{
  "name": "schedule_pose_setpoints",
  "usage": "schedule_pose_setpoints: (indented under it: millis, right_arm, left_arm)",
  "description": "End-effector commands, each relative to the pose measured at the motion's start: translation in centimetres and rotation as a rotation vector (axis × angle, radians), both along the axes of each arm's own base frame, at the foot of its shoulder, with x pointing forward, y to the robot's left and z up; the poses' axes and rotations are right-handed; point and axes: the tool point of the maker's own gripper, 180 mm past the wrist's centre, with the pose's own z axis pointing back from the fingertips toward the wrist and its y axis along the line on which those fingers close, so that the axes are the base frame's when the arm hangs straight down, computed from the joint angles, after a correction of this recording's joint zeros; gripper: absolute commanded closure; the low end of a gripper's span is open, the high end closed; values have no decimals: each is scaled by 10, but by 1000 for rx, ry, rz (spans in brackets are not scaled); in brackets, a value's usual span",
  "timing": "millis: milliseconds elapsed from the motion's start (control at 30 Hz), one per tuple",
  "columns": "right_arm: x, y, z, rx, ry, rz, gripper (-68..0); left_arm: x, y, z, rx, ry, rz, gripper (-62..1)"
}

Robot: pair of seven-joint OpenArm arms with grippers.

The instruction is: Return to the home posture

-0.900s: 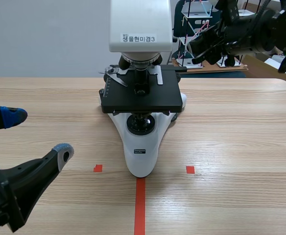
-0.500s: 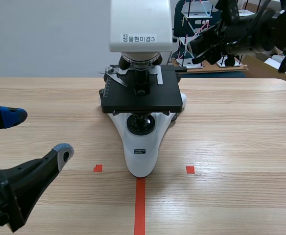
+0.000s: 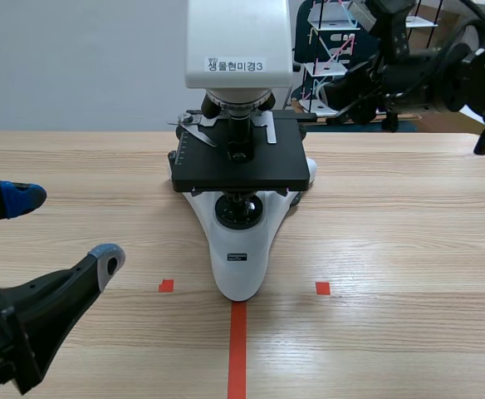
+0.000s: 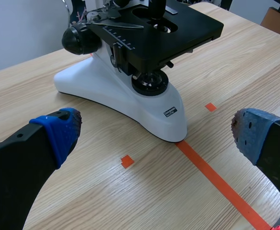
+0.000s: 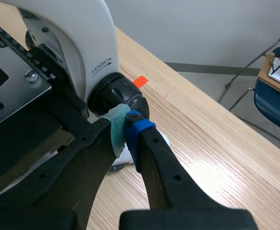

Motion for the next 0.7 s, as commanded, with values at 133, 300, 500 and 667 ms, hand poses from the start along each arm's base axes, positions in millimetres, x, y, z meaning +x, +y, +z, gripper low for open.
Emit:
schedule_pose_setpoints:
  millis: [133, 300, 500, 667]
  right_arm:
    - [-21, -29, 40, 11, -173, -93, -52]
    - [-65, -34, 44, 14, -286, -89, -123]
    - [-122, -39, 33, 53, -339, -122, -172]
    - [-163, -46, 31, 107, -368, -157, -494]
  left_arm:
    - [1, -2, 7, -17, -20, -3, -623]
    - [1, -2, 7, -17, -20, -3, -623]
    - [1, -2, 7, -17, -20, -3, -623]
    - [1, -2, 7, -17, -20, -3, -623]
